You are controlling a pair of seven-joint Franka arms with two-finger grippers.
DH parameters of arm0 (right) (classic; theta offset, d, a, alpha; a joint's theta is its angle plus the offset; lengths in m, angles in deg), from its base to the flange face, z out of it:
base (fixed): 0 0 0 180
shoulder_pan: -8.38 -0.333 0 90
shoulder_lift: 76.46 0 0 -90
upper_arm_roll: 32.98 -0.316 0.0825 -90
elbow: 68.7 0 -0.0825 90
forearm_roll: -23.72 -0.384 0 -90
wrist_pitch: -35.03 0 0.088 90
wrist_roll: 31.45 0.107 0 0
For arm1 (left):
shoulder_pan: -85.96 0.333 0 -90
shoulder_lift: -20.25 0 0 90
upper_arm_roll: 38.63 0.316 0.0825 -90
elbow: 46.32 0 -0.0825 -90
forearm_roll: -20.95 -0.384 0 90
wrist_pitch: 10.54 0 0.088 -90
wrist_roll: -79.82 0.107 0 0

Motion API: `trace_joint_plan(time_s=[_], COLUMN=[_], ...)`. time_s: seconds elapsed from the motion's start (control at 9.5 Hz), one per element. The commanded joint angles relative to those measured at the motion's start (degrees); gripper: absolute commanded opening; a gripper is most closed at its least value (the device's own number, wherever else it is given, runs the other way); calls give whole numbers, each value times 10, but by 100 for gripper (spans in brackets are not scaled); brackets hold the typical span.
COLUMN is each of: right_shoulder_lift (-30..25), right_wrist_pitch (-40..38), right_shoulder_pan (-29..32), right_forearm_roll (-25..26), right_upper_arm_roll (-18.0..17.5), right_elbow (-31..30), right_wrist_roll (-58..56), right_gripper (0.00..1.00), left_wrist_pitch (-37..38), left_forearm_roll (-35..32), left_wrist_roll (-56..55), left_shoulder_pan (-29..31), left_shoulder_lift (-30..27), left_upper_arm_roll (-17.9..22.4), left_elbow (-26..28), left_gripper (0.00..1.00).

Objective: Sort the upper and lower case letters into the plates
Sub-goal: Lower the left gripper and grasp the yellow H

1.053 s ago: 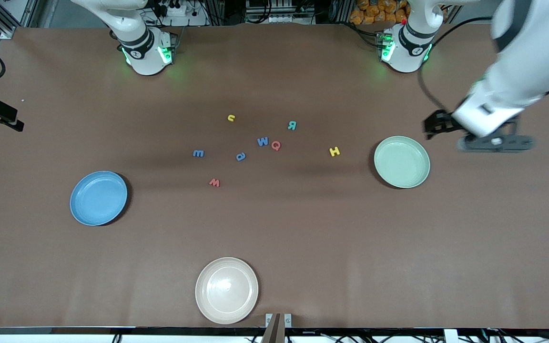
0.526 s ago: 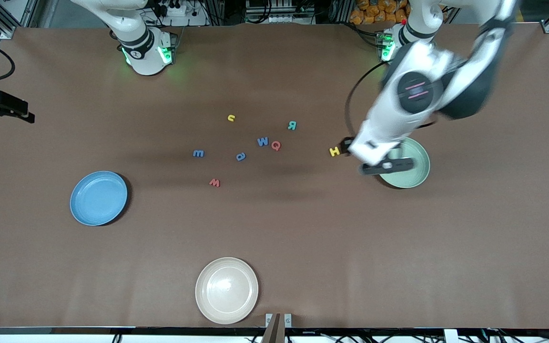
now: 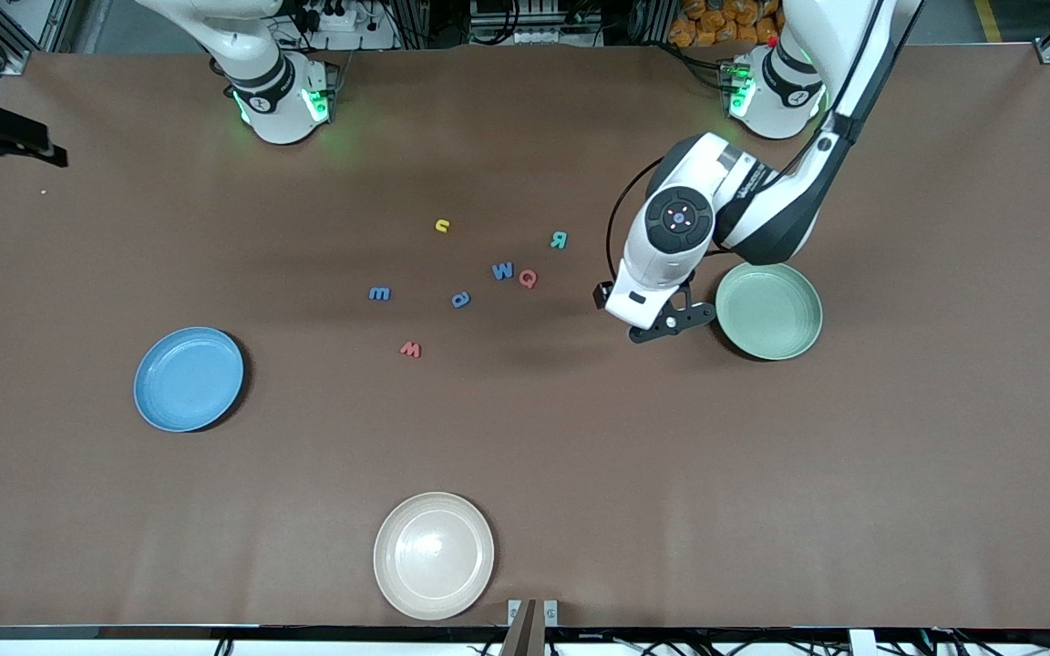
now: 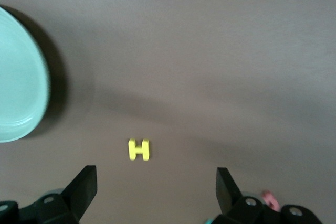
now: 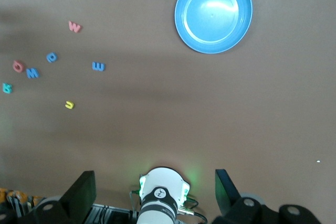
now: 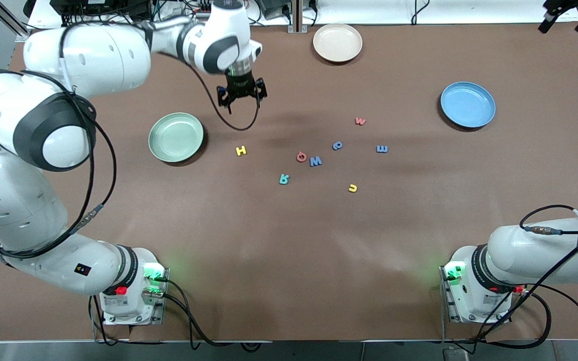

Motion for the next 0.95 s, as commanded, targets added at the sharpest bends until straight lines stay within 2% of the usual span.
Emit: trace_joint_plan(time_s=[0.0,0.11,0.21,0.53,0.74,0.84], right_shoulder_lift=[7,66,88,118,155,174], right_wrist_pitch=[14,17,16,43,65,92], right_shoulder_pan=[7,7,-3,-11,-44,-58], right_forearm_roll=[-19,-27,-28,-29,-30,-30], right_upper_arm_roll=[-7,-7,-7,-7,-7,-7], right_elbow=[24,26,29,31,30,30], right_wrist_roll=[0,-4,-2,-1,-1,-1], right_gripper=[100,100,100,100,100,100], left_wrist_pitch=[-121,-147,-166,-255,-269,-269], left_forearm_roll=[-12,-12,-12,-14,-14,-14], left_wrist_roll=[-90,-125,-147,-165,-167,-167], left_shoulder_pan=[1,-5,-6,-8,-22,-20], left_shoulder_lift=[-19,-9,4,12,25,26], left_upper_arm_roll=[-1,-2,-2,-1,0,0], left_elbow=[104,115,126,198,199,199], left_gripper=[100,100,100,100,100,96])
